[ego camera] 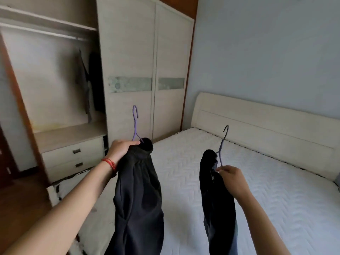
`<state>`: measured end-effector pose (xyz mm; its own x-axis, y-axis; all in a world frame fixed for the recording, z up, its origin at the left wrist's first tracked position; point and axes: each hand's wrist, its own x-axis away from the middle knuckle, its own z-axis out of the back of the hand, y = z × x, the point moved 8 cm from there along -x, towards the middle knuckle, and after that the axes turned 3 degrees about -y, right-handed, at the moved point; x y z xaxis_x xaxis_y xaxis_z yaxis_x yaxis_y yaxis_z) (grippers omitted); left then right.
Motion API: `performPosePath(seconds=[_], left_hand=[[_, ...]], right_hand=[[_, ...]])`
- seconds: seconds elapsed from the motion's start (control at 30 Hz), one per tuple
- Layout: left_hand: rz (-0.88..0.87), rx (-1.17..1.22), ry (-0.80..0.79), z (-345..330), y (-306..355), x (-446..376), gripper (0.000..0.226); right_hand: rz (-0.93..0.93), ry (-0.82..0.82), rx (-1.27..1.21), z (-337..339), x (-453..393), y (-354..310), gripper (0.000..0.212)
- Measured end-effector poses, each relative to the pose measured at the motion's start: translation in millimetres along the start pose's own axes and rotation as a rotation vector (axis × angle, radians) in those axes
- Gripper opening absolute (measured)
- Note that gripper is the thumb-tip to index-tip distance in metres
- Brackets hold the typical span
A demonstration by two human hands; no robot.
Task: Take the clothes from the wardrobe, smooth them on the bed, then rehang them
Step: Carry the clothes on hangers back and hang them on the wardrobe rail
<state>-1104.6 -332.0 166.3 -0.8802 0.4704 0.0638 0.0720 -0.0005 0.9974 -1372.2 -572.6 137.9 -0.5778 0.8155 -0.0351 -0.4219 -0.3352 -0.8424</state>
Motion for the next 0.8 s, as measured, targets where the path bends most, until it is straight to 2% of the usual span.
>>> performPosePath(seconds=[0.2, 0.43, 0.67, 0.8], left_hand=[[-0.123, -0.008, 0.09, 162.5, 30.3, -23.7, 0.01], [-0.08, -0.034, 0.162, 345.3, 36.2, -78.3, 0.008], [-0.085, -0.028, 0.294, 468.9, 42.2, -105.7, 0.007], [-0.106, -0.045, 0.347, 524.6, 44.3, -123.6, 0.009]], right_hand=[[0.093, -0.11, 0.028, -132.4, -0.6, -91.0, 0.027], [0.151, -0.212, -0.043, -290.7, 5.8, -205.1, 0.022], [0.191, -0.352, -0.132, -412.4, -2.8, -288.6, 0.029], [0.214, -0.418, -0.186, -475.9, -20.9, -330.3, 0.025]])
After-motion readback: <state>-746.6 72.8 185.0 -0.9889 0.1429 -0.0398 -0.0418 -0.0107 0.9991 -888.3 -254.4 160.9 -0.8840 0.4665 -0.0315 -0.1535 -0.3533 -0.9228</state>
